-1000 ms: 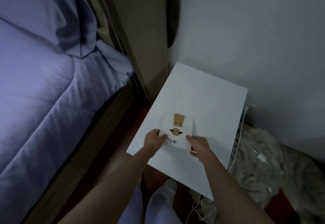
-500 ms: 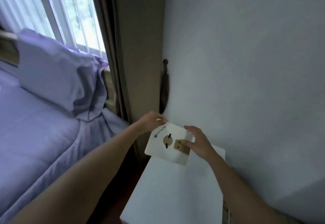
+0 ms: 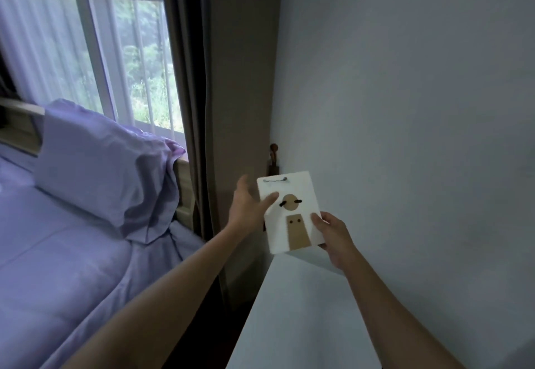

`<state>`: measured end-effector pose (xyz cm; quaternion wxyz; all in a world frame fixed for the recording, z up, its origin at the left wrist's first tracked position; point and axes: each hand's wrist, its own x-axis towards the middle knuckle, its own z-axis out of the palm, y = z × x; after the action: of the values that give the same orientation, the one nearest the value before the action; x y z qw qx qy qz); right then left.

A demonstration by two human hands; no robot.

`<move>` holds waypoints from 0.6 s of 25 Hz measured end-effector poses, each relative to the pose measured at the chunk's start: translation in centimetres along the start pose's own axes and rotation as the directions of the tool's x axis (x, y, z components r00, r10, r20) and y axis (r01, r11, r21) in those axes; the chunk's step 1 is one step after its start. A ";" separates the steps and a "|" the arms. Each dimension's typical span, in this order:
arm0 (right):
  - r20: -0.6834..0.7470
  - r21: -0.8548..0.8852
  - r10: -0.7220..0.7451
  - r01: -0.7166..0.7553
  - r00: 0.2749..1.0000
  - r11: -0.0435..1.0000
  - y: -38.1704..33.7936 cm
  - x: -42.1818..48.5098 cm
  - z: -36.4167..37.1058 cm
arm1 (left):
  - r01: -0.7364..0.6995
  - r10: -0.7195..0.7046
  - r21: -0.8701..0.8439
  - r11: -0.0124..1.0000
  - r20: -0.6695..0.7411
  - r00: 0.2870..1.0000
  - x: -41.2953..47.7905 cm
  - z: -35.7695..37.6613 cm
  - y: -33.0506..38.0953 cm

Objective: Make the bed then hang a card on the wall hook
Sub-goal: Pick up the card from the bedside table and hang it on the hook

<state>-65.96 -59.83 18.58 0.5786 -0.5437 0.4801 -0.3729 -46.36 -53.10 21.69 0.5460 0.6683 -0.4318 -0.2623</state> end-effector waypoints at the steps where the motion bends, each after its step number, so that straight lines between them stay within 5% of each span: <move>1: -0.022 0.063 0.027 -0.026 0.999 0.998 0.0 0.2 0.2 | 0.101 -0.087 -0.173 0.980 0.087 0.992 -1.0 0.4 -0.7; 5: -0.063 0.091 0.030 -0.025 0.998 0.996 0.0 0.1 1.1 | 0.232 -0.116 -0.331 0.915 0.335 0.935 -2.8 2.1 -1.9; 8: -0.077 -0.311 -0.213 0.180 0.974 0.933 -0.4 -0.7 1.4 | 0.235 -0.119 -0.349 0.907 0.322 0.939 -2.5 2.2 -2.0; 12: 0.244 -0.791 -0.441 0.440 0.864 0.425 0.0 -2.3 1.1 | 0.233 -0.125 -0.413 0.881 0.273 0.954 -2.1 2.1 -1.8; 15: 0.320 -0.832 -0.491 0.488 0.810 0.263 0.5 -2.0 0.7 | 0.222 -0.120 -0.409 0.885 0.261 0.958 -1.9 1.9 -1.4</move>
<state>-65.88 -57.71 18.36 0.0597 -0.8822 0.4098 -0.2241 -48.43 -52.38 19.67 0.6024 0.5309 -0.3613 -0.4741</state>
